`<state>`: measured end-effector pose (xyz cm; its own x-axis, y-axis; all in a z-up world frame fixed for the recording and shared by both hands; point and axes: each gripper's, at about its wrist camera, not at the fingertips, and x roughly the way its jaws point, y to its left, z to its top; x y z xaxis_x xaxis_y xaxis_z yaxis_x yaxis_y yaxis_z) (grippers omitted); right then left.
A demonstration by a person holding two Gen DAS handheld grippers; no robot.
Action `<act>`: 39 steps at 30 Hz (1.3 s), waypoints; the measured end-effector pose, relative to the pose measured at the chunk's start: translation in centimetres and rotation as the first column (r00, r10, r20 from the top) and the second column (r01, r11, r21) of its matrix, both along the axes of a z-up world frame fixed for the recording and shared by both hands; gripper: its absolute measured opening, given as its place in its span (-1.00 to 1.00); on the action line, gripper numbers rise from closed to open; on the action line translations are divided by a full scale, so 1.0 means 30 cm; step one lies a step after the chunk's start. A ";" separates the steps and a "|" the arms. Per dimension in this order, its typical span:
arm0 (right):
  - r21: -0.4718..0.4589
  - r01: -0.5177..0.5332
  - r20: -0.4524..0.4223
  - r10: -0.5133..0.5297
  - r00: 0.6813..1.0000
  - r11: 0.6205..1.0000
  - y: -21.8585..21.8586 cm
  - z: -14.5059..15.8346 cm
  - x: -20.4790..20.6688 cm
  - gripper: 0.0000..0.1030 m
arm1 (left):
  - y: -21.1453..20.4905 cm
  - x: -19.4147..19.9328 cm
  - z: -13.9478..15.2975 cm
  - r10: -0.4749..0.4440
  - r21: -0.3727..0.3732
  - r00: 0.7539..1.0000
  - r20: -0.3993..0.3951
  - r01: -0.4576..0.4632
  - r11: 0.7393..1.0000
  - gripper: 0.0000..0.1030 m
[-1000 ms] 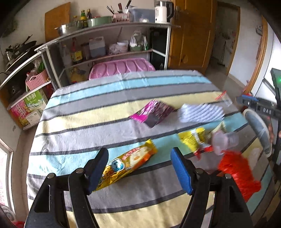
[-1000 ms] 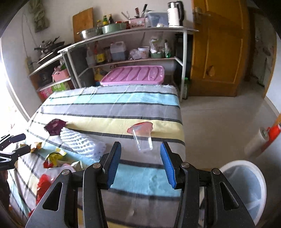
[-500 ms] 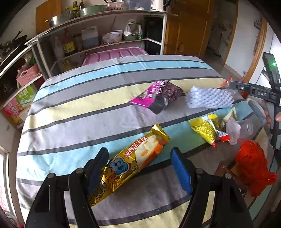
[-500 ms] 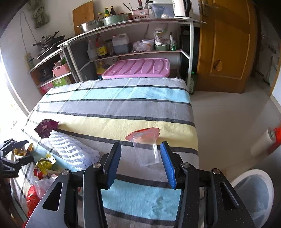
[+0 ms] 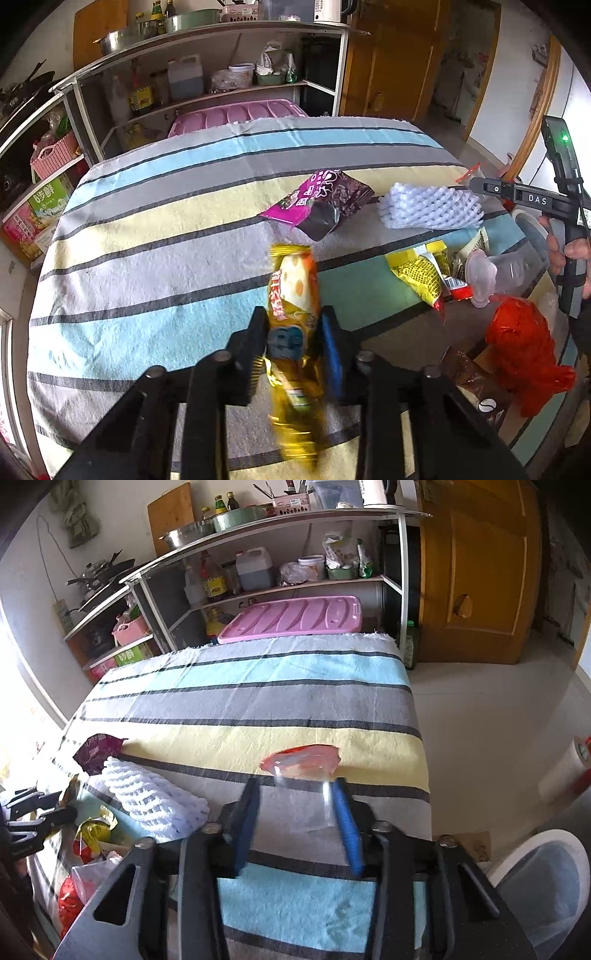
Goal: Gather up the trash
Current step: 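Grasp the yellow snack wrapper with left gripper while right gripper grasps clear plastic cup, then carry the yellow wrapper and clear cup over the white bin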
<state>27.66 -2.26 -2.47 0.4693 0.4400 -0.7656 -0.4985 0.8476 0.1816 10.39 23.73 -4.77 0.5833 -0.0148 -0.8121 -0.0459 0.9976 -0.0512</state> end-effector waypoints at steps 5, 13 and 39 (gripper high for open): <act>0.008 0.008 0.004 -0.008 1.000 1.000 -0.006 0.001 -0.002 -0.37 | -0.003 0.004 -0.002 0.012 0.001 1.000 0.000 -0.012 1.000 -0.56; 0.038 0.009 0.013 -0.009 1.000 0.999 -0.019 0.016 -0.025 -0.38 | -0.003 -0.008 0.001 0.036 -0.016 0.999 0.007 -0.036 0.999 -0.64; 0.145 0.078 0.148 -0.100 0.984 0.986 -0.266 0.214 -0.269 -0.38 | -0.265 -0.088 0.228 -0.069 0.008 0.983 0.172 0.068 0.998 -0.65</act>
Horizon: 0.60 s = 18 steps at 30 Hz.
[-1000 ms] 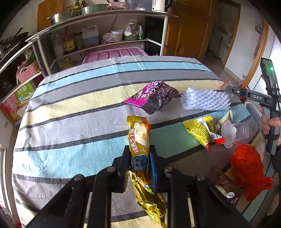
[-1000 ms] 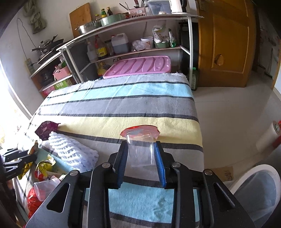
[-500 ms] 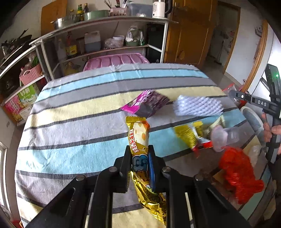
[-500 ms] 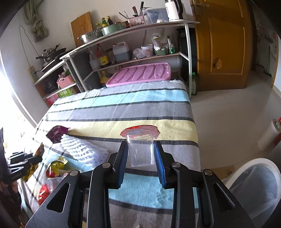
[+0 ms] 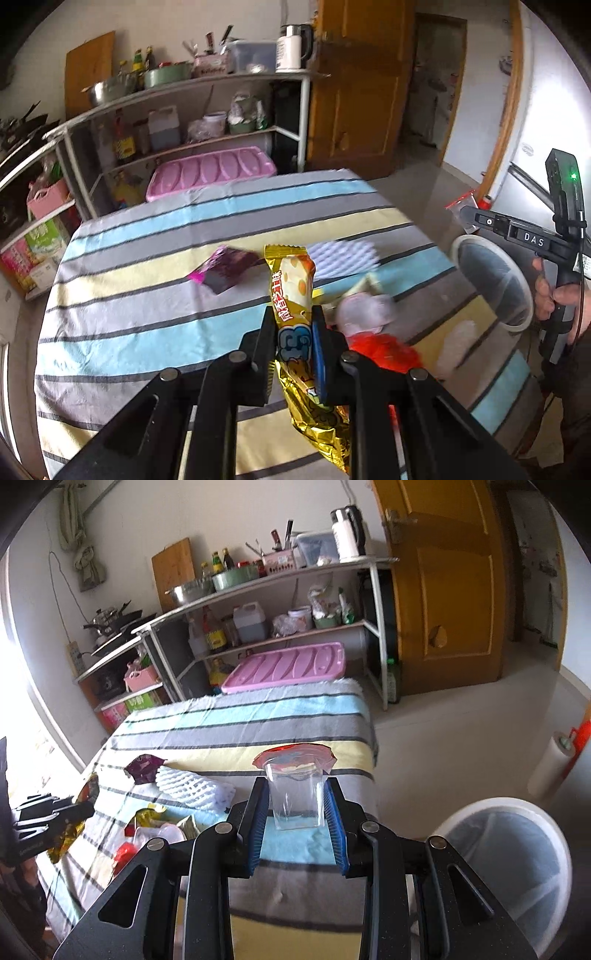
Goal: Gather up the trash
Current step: 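Carry the yellow wrapper and clear cup over the white bin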
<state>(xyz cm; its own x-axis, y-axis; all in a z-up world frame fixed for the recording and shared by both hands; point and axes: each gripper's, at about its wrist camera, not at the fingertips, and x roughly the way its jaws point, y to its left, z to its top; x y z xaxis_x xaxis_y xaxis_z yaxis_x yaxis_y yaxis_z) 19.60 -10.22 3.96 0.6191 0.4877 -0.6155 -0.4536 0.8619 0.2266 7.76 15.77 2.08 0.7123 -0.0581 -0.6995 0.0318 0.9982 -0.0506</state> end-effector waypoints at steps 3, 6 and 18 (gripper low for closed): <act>0.007 0.018 0.013 -0.018 1.000 1.000 -0.051 0.025 -0.034 -0.38 | -0.048 -0.003 0.025 -0.021 0.004 1.000 0.017 0.021 1.000 -0.65; 0.015 0.036 0.028 -0.037 0.999 0.999 -0.096 0.048 -0.062 -0.38 | -0.100 -0.007 0.048 -0.051 -0.002 0.998 0.038 0.051 0.999 -0.65; 0.030 0.145 0.051 -0.147 0.988 0.989 -0.322 0.081 -0.170 -0.38 | -0.354 0.024 0.094 -0.186 -0.024 0.979 0.085 0.189 0.982 -0.65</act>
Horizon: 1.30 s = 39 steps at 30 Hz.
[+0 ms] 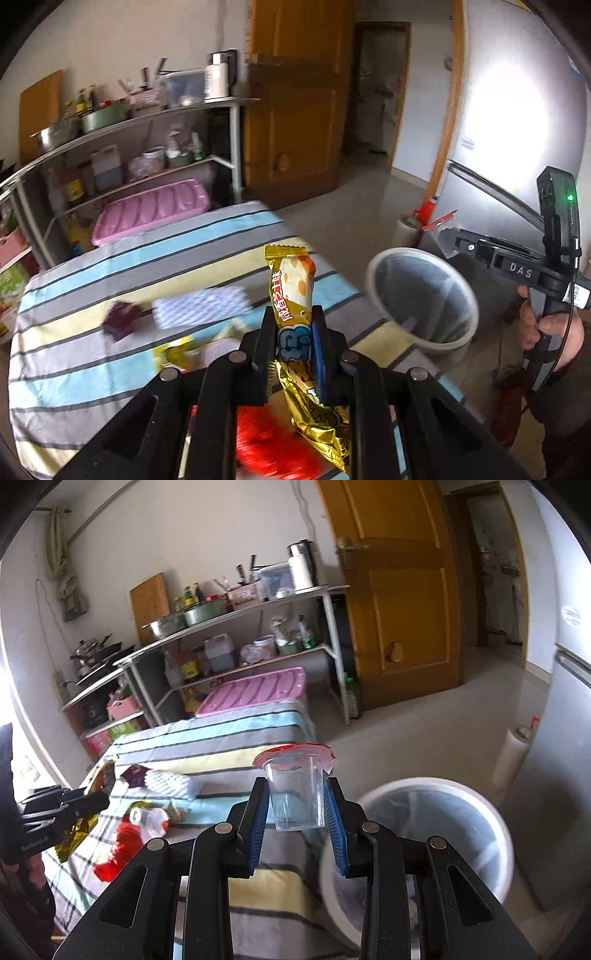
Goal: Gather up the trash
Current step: 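Carry the yellow wrapper and clear cup over the white bin, then open both grippers to drop the wrapper and cup into the bin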
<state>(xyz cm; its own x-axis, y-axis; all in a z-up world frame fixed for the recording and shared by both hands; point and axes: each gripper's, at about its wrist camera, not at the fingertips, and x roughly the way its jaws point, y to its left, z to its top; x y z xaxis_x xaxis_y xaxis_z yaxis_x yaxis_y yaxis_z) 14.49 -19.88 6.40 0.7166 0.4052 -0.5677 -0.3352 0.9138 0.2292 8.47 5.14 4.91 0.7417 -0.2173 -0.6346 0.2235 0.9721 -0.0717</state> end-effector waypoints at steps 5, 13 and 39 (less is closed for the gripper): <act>-0.007 0.059 -0.018 -0.059 0.998 0.998 -0.105 -0.022 -0.021 -0.38 | -0.150 0.025 -0.012 -0.059 0.021 0.998 0.000 0.059 0.998 -0.65; -0.034 0.142 -0.066 -0.143 0.987 0.989 -0.256 -0.088 -0.037 -0.38 | -0.393 0.093 -0.067 -0.186 -0.016 0.981 -0.056 0.185 0.983 -0.65; -0.142 0.204 -0.279 -0.237 0.931 0.969 -0.396 -0.378 0.085 -0.37 | -0.658 0.245 -0.266 -0.224 0.008 0.947 -0.231 0.232 0.973 -0.45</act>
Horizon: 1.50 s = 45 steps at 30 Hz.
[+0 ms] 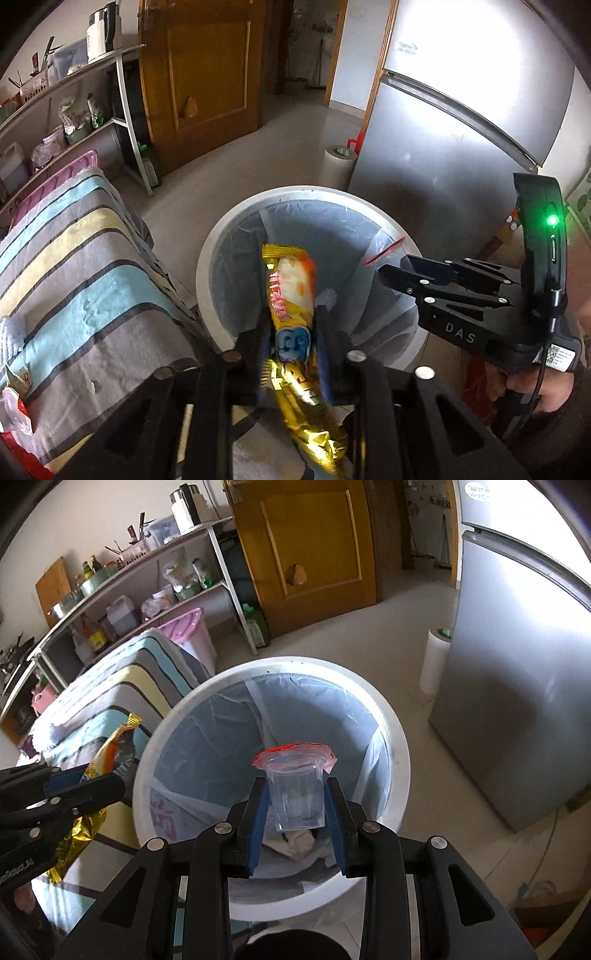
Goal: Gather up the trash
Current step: 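Open both grippers to drop the wrapper and cup into the bin, then move both tools back over the table toward remaining trash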
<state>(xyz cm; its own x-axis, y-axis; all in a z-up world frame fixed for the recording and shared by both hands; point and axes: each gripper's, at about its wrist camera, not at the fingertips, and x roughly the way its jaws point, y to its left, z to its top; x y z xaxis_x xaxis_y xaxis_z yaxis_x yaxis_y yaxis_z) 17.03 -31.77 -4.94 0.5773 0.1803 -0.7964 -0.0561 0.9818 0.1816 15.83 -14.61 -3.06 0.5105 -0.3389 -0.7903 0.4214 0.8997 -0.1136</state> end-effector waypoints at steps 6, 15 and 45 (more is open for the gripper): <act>-0.007 0.017 0.003 -0.017 1.000 1.000 0.011 -0.003 0.004 -0.13 | 0.017 0.004 0.000 0.016 -0.016 1.000 0.000 -0.016 1.000 0.06; -0.008 0.026 0.030 -0.026 0.999 1.000 0.021 0.029 -0.016 -0.10 | 0.059 -0.001 0.033 0.044 -0.038 0.999 0.021 -0.044 0.998 0.14; 0.060 -0.097 0.195 0.084 0.977 0.993 0.236 0.224 -0.211 -0.10 | 0.407 -0.211 0.131 0.229 -0.096 0.969 0.093 -0.220 0.971 0.21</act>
<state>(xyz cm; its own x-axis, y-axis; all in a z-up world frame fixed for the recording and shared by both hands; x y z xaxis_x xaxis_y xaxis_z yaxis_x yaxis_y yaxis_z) 10.70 -24.69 1.78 0.6967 0.2896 -0.6563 -0.1848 0.9565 0.2259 9.50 -2.38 0.86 0.6581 -0.2694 -0.7031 0.2233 0.9616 -0.1595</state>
